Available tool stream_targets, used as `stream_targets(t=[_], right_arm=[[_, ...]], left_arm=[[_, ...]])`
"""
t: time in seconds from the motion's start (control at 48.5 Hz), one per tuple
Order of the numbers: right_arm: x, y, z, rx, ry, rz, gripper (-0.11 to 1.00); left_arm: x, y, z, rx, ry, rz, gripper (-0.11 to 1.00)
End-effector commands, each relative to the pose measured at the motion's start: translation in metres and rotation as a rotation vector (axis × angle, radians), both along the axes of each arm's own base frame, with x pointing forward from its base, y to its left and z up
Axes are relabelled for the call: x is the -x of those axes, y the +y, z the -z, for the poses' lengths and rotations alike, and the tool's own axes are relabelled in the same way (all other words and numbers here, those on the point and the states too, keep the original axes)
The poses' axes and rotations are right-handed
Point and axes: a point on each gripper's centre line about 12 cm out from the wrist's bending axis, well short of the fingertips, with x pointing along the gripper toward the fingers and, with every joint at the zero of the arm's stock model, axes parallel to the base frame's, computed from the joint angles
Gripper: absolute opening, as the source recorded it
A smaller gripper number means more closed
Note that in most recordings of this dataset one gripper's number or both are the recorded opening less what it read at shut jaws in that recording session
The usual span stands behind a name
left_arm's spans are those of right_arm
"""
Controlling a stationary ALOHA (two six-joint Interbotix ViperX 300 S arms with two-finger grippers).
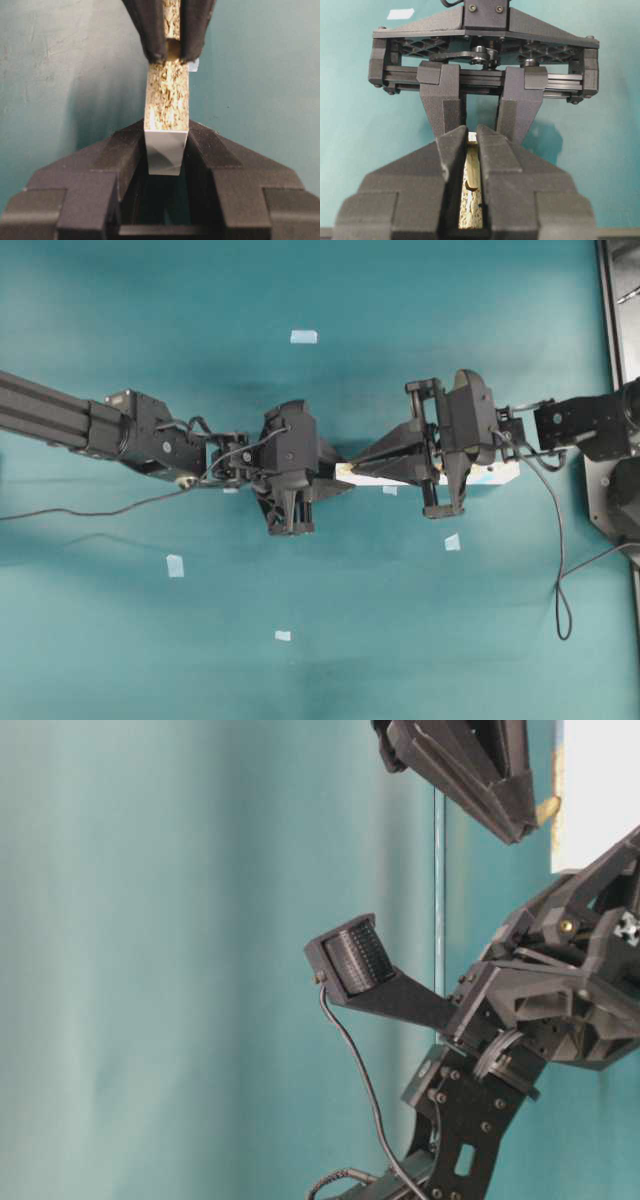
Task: Move the wooden board into place and insert the rod into its hole.
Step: 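Lower the dowel into the board's hole with the right gripper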
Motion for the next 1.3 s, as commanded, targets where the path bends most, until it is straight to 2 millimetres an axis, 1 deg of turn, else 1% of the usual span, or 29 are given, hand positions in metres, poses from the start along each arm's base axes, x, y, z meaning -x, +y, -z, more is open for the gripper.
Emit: stream_targets(t=[0.0, 0.309, 0.577, 0.783, 0.969, 1.113, 1.278], right_arm=[[-0.004, -0.002, -0.006, 0.002, -0.027, 0.004, 0.08], [0.001, -0.001, 0.0, -0.001, -0.003, 0.005, 0.08], [0.01, 0.001, 0.0, -0.005, 0.001, 0.006, 0.08], [0.017, 0.001, 0.003, -0.011, 0.022, 0.015, 0.08], [0.016, 0.0, 0.005, -0.01, 0.043, 0.023, 0.08], [0.017, -0.001, 0.012, -0.003, 0.112, 0.034, 0.08], [0.016, 0.002, 0.014, 0.005, 0.145, 0.024, 0.08]], left_arm=[[0.002, -0.008, -0.002, -0.002, 0.012, 0.02, 0.23], [0.002, -0.008, -0.001, -0.002, 0.014, 0.019, 0.23], [0.002, -0.008, -0.002, -0.002, 0.012, 0.019, 0.23], [0.002, -0.008, -0.001, -0.001, 0.02, 0.019, 0.23], [0.001, -0.008, -0.002, -0.001, 0.018, 0.019, 0.23], [0.001, -0.008, -0.002, -0.001, 0.02, 0.02, 0.23], [0.001, -0.008, -0.002, -0.001, 0.02, 0.02, 0.23]])
